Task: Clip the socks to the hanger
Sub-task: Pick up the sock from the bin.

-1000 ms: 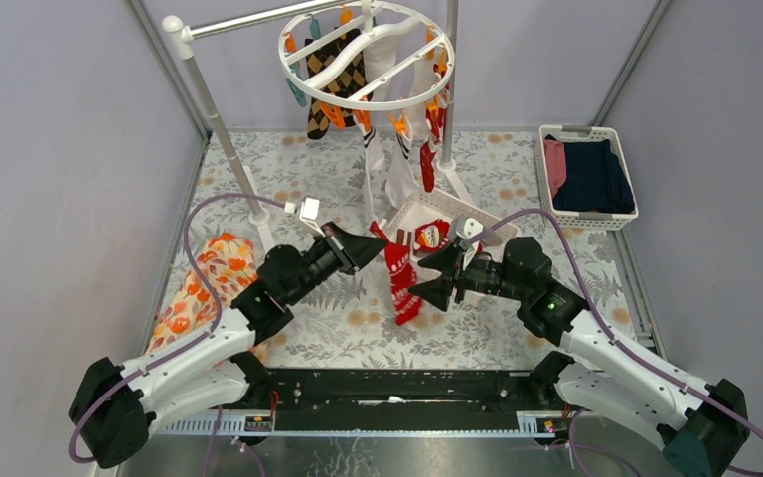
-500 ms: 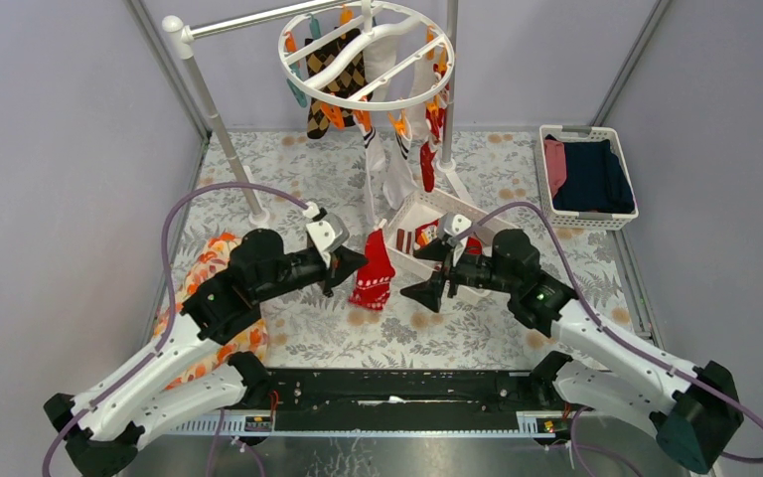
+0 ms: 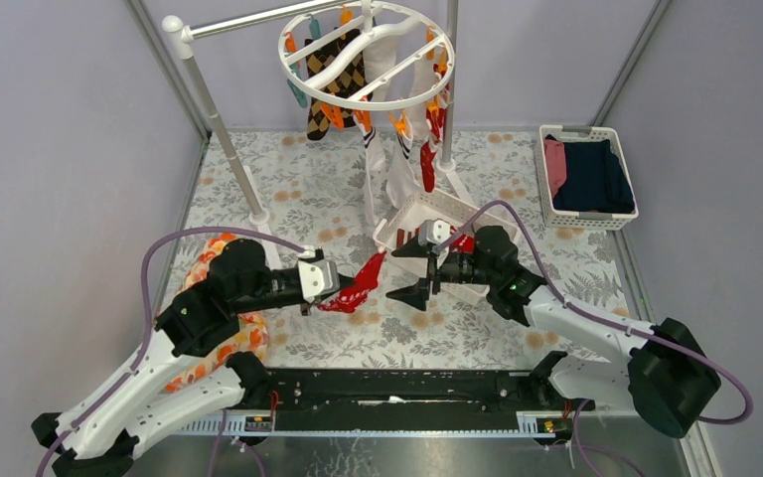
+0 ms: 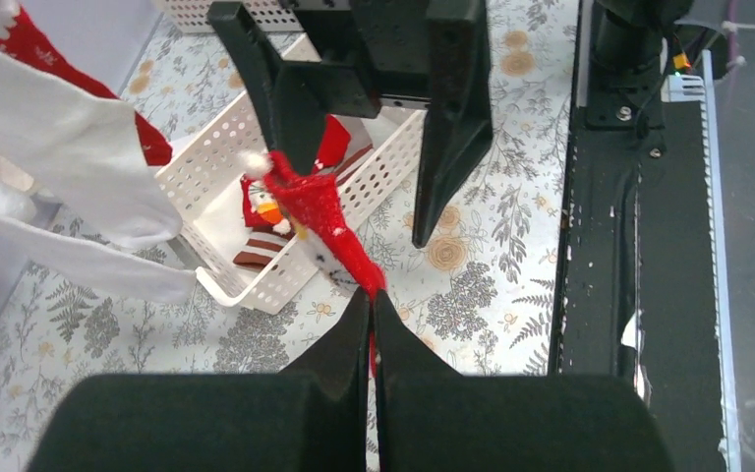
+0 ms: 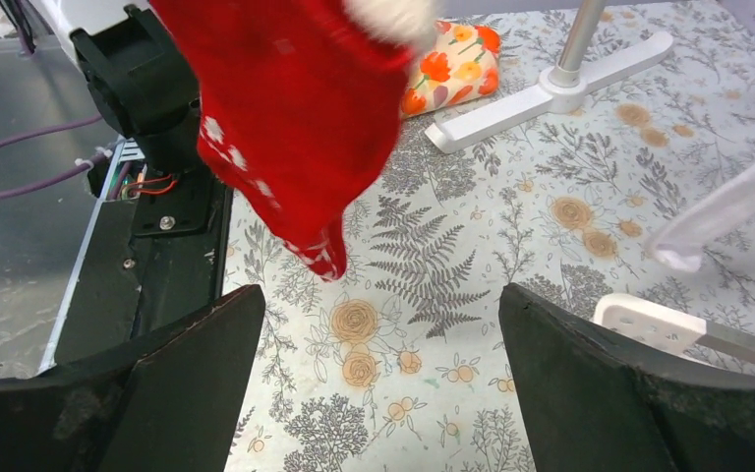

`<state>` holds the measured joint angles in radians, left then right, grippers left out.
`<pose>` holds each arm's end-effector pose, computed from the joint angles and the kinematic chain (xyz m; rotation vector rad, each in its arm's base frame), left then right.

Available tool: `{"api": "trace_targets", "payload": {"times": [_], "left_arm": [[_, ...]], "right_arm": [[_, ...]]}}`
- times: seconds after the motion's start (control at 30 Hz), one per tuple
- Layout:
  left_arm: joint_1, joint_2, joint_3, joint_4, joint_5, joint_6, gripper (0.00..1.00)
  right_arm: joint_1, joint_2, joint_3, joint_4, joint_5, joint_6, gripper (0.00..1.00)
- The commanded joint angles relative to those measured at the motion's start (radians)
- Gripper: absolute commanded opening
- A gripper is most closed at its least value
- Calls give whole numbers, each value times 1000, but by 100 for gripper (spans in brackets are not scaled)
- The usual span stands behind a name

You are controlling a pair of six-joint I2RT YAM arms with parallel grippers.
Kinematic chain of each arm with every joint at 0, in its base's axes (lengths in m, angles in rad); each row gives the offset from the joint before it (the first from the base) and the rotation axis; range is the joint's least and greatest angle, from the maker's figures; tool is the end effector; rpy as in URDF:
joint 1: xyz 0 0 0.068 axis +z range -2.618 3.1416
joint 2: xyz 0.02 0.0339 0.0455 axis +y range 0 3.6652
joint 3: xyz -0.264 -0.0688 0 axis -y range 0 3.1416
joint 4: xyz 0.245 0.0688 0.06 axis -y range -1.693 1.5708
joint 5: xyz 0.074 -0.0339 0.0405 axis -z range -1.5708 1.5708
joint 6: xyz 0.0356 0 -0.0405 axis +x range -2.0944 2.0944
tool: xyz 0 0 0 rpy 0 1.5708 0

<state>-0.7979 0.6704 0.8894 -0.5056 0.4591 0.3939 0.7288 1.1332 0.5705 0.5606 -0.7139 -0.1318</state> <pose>0.0870 -0.1118 0.3594 1.3114 1.3555 -0.7040 0.1697 0.1827 0.2725 -1.1809 1.1782 1.0161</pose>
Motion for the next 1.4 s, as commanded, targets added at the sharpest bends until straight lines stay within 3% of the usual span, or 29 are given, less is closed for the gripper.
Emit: {"api": "trace_targets", "payload": {"times": [0.0,0.23,0.47,0.83,1.1,1.37], "left_arm": [[-5,-34,6,-43,96,80,0],[-4,-46,5,-48,136,89,0],[-4,-78,-21,-3,98,59,0],[-4,-137,-31,72,-74,-84,0],[-4,-143,-91,203,-32,-202,0],[-4,-188,-163,325,-74,-313,0]], "right_arm": [[18,30,56,98,-55,-12,97],[44,81,86,182,-125,47,96],[77,103,67,346,-194,169,89],[88,-40,16,147,-74,51,87],[142,-21,39,166,-65,49,87],[186,-5,-13,331,30,124,78]]}}
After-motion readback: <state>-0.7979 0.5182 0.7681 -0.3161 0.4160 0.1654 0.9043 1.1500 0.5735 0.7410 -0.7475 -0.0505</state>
